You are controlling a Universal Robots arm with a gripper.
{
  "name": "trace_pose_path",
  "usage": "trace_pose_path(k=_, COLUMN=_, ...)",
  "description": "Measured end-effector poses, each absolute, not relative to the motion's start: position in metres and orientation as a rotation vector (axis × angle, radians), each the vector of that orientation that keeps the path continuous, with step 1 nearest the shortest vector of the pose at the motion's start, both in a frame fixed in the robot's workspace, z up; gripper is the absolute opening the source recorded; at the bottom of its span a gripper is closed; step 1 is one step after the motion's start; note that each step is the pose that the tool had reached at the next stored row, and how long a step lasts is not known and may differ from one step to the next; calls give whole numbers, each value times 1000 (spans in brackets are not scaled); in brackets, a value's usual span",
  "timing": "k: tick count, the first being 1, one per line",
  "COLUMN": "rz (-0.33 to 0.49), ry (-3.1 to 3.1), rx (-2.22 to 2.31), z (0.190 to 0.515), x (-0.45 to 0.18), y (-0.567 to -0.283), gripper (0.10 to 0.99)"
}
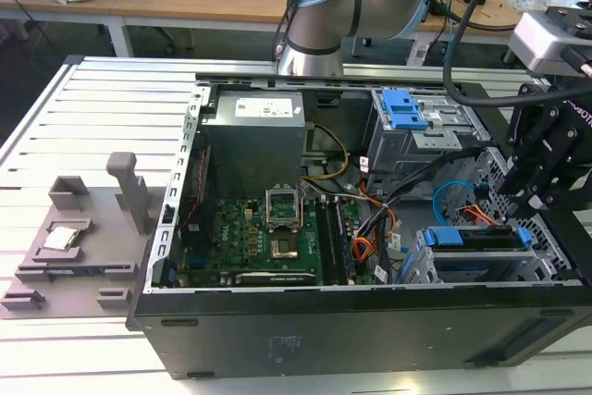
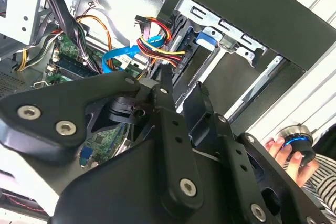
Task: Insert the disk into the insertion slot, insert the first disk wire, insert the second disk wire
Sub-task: 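Insert the second disk wire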
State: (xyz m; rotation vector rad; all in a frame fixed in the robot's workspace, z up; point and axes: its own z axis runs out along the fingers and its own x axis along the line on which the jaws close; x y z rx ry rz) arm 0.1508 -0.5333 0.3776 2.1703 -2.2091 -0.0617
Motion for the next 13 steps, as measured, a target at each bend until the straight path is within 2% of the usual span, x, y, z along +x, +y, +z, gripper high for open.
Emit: trace_pose_path(k=13, rz=-61, ry=-2209, rx=2170, z=386, x=148, y=-528, gripper=361)
